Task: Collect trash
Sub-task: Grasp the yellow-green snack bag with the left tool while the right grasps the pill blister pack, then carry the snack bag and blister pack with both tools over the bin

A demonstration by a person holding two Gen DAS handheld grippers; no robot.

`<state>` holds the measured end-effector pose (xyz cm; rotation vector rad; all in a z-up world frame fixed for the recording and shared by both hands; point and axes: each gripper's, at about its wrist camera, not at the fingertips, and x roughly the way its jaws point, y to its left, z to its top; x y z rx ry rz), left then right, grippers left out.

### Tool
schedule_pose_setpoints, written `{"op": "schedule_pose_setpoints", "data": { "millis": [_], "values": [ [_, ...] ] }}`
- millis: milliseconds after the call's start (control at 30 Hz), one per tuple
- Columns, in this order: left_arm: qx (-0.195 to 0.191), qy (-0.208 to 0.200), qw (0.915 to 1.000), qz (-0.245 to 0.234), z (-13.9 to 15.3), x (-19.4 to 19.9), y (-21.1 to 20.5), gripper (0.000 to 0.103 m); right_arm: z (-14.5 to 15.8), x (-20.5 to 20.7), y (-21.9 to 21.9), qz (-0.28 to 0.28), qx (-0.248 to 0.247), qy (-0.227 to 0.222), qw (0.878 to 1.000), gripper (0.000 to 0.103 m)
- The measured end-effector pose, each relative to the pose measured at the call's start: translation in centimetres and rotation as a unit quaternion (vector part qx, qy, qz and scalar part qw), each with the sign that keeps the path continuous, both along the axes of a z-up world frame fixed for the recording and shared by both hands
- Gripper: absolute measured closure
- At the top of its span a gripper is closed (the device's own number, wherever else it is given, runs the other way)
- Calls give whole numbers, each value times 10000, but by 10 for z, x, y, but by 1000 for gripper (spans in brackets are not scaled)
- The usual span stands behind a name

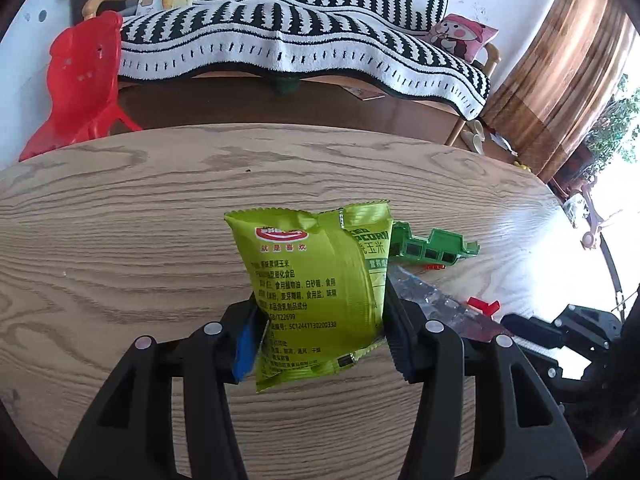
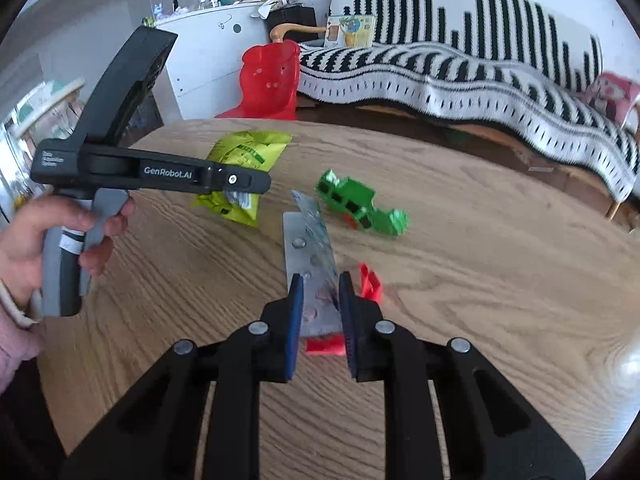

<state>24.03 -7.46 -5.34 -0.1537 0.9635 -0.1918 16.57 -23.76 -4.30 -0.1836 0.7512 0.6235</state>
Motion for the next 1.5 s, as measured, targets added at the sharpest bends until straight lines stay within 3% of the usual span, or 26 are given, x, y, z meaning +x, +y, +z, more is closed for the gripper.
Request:
{"op": "schedule_pose_setpoints", "data": {
  "millis": [333, 400, 467, 933, 1100, 1200, 1300, 1433, 1500],
  "values": [
    [45, 43, 10000, -3, -1, -4, 18, 51, -20, 23, 27, -59, -350, 364, 9987, 84],
    [32, 52, 10000, 19, 0, -4, 22, 51, -20, 26, 28, -111, -350, 375, 9986, 92],
    [21, 45, 10000, 37, 1, -4, 23, 51, -17, 27, 26, -216, -239, 339, 9989, 96],
    [4, 25, 10000, -11, 9, -12, 23, 52, -3, 31, -4, -660, 767, 595, 9931, 97],
    [23, -166, 9999, -1, 26, -22, 22, 52, 16, 22, -11, -726, 1219, 553, 9883, 97],
    [31, -352, 9994, -70, 41, -41, 14, 52, 42, -8, -32, -951, 1612, 234, 9820, 97],
    [533, -829, 9941, -458, 59, -82, -18, 52, 58, -62, -68, -1343, 1974, -11, 9711, 97],
    [-17, -978, 9883, -1170, 76, -147, -77, 52, 68, -158, -127, -1814, 1874, -239, 9651, 97],
    [86, -1065, 9825, -1527, 79, -179, -113, 52, 72, -212, -161, -2112, 1705, -315, 9619, 97]
  ]
}}
